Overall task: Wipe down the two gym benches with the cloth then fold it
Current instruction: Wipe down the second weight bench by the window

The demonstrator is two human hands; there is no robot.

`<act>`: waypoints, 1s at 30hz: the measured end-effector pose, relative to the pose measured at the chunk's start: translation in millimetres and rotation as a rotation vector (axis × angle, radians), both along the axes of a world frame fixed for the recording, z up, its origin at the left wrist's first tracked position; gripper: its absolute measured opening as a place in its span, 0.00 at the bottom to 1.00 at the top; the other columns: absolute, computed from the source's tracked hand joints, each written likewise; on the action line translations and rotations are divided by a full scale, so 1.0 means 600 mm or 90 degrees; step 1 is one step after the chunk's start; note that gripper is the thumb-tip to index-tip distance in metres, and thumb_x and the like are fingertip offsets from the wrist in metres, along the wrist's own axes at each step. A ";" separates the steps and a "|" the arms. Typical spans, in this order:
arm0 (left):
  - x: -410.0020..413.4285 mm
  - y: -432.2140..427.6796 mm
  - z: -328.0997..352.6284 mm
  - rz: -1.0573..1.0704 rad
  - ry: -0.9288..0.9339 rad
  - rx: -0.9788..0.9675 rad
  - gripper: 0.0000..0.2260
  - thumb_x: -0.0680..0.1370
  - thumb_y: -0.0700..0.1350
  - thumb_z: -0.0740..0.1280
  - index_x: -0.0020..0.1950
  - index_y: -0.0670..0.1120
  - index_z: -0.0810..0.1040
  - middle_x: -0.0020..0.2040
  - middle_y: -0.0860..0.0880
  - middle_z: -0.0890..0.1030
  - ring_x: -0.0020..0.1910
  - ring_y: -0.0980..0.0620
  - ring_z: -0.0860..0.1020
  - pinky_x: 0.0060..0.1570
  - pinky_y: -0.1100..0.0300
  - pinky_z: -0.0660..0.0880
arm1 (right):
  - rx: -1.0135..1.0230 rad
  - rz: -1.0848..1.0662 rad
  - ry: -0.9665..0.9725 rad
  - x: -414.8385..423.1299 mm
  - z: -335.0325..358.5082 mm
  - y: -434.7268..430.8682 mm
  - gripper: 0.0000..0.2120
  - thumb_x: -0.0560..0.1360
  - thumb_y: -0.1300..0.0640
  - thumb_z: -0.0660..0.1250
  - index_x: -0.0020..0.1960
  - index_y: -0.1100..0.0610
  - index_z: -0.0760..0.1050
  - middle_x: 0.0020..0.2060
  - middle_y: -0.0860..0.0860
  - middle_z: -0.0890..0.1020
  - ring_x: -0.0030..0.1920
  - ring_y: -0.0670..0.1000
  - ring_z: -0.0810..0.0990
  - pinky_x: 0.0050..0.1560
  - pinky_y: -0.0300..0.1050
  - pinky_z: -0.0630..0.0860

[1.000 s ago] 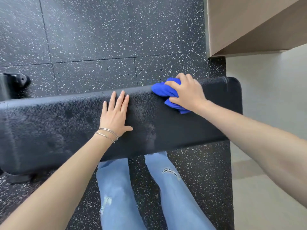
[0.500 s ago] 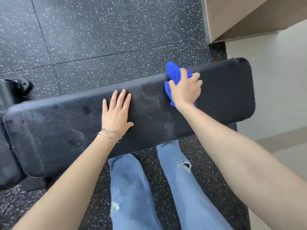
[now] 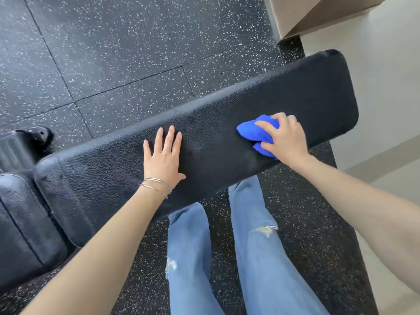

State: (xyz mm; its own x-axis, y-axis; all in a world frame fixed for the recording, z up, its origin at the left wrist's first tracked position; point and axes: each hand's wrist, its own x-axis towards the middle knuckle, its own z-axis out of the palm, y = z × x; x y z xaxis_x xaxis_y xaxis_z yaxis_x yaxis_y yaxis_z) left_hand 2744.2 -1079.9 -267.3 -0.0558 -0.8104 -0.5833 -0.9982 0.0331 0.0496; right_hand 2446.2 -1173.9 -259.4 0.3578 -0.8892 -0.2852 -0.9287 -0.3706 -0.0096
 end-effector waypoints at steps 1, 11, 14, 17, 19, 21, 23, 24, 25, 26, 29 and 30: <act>-0.002 0.002 0.000 -0.001 0.000 0.003 0.53 0.67 0.60 0.73 0.77 0.46 0.41 0.78 0.47 0.42 0.77 0.43 0.44 0.73 0.39 0.52 | 0.009 -0.173 0.011 -0.009 -0.003 0.011 0.24 0.68 0.54 0.73 0.63 0.50 0.75 0.56 0.60 0.74 0.47 0.63 0.73 0.47 0.57 0.75; -0.001 0.005 -0.007 -0.014 0.007 -0.008 0.54 0.66 0.61 0.73 0.76 0.45 0.41 0.78 0.47 0.42 0.77 0.42 0.43 0.72 0.37 0.53 | -0.060 -0.479 -0.072 0.193 -0.023 0.140 0.23 0.68 0.52 0.71 0.62 0.49 0.73 0.56 0.59 0.73 0.47 0.61 0.73 0.48 0.52 0.71; 0.003 0.006 -0.008 -0.019 0.010 -0.013 0.54 0.65 0.61 0.74 0.77 0.46 0.41 0.78 0.47 0.43 0.77 0.43 0.44 0.71 0.37 0.54 | -0.030 -0.118 -0.098 0.185 -0.012 0.188 0.29 0.56 0.50 0.80 0.56 0.49 0.80 0.51 0.59 0.80 0.41 0.61 0.77 0.39 0.50 0.74; 0.010 0.006 -0.009 -0.026 0.013 -0.020 0.54 0.65 0.61 0.74 0.77 0.47 0.41 0.78 0.48 0.43 0.77 0.43 0.44 0.71 0.37 0.54 | -0.018 0.293 -0.070 0.097 -0.004 0.171 0.28 0.53 0.45 0.80 0.52 0.46 0.81 0.47 0.55 0.82 0.39 0.58 0.79 0.35 0.47 0.74; 0.009 0.008 -0.011 -0.022 0.018 -0.024 0.54 0.65 0.62 0.73 0.77 0.47 0.41 0.78 0.48 0.43 0.77 0.44 0.44 0.71 0.37 0.54 | -0.022 0.319 -0.023 0.035 0.000 0.148 0.26 0.55 0.46 0.80 0.52 0.46 0.81 0.47 0.56 0.82 0.39 0.59 0.79 0.35 0.48 0.75; 0.007 0.008 -0.012 -0.015 0.022 -0.028 0.54 0.66 0.62 0.73 0.77 0.47 0.40 0.78 0.48 0.42 0.77 0.44 0.43 0.72 0.37 0.53 | -0.041 0.084 0.005 -0.005 -0.006 0.132 0.27 0.58 0.50 0.80 0.56 0.49 0.80 0.51 0.60 0.80 0.41 0.62 0.77 0.38 0.53 0.77; 0.006 0.008 -0.011 -0.011 0.025 -0.026 0.53 0.66 0.61 0.73 0.77 0.47 0.40 0.78 0.48 0.42 0.77 0.44 0.43 0.72 0.37 0.53 | -0.040 -0.339 0.014 -0.004 -0.016 0.127 0.24 0.69 0.52 0.72 0.64 0.49 0.73 0.59 0.60 0.73 0.49 0.64 0.73 0.47 0.58 0.76; 0.007 0.009 -0.010 -0.012 0.027 -0.024 0.53 0.66 0.61 0.73 0.77 0.47 0.40 0.78 0.48 0.41 0.77 0.44 0.42 0.72 0.37 0.53 | -0.019 -0.589 -0.017 0.008 -0.023 0.126 0.23 0.73 0.51 0.66 0.67 0.48 0.69 0.62 0.59 0.69 0.53 0.65 0.71 0.52 0.57 0.74; 0.007 0.010 -0.010 -0.014 0.029 -0.022 0.53 0.66 0.61 0.73 0.77 0.47 0.40 0.78 0.48 0.41 0.77 0.44 0.42 0.72 0.37 0.53 | -0.009 -0.798 -0.060 0.028 -0.026 0.125 0.22 0.75 0.50 0.62 0.68 0.48 0.65 0.64 0.59 0.66 0.56 0.65 0.70 0.54 0.56 0.72; 0.009 0.011 -0.010 -0.015 0.030 -0.022 0.53 0.66 0.61 0.73 0.77 0.47 0.41 0.78 0.48 0.42 0.77 0.44 0.42 0.72 0.37 0.53 | -0.005 -0.914 -0.092 0.055 -0.028 0.126 0.22 0.76 0.49 0.60 0.69 0.47 0.63 0.65 0.59 0.64 0.57 0.65 0.69 0.55 0.56 0.70; 0.016 0.013 -0.010 -0.017 0.041 -0.033 0.52 0.66 0.60 0.74 0.77 0.48 0.42 0.78 0.48 0.43 0.77 0.44 0.43 0.72 0.37 0.53 | -0.054 -0.788 -0.039 0.144 -0.033 0.144 0.23 0.75 0.50 0.62 0.69 0.48 0.64 0.63 0.60 0.66 0.54 0.63 0.69 0.54 0.56 0.68; 0.018 0.015 -0.010 -0.017 0.044 -0.038 0.51 0.66 0.59 0.74 0.77 0.48 0.43 0.78 0.48 0.44 0.77 0.45 0.44 0.72 0.37 0.52 | -0.062 -0.695 -0.027 0.173 -0.032 0.154 0.23 0.74 0.51 0.65 0.68 0.49 0.66 0.62 0.60 0.67 0.53 0.63 0.69 0.53 0.56 0.68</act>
State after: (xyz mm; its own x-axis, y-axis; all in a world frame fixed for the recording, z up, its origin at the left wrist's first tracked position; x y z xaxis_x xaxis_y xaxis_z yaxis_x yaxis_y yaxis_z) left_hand 2754.8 -1071.0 -273.1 -0.1163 -0.8415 -0.5277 -0.9912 0.0644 0.1157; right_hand 2550.2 -1081.3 -278.8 -0.6280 -0.7513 -0.2031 -0.7570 0.6502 -0.0643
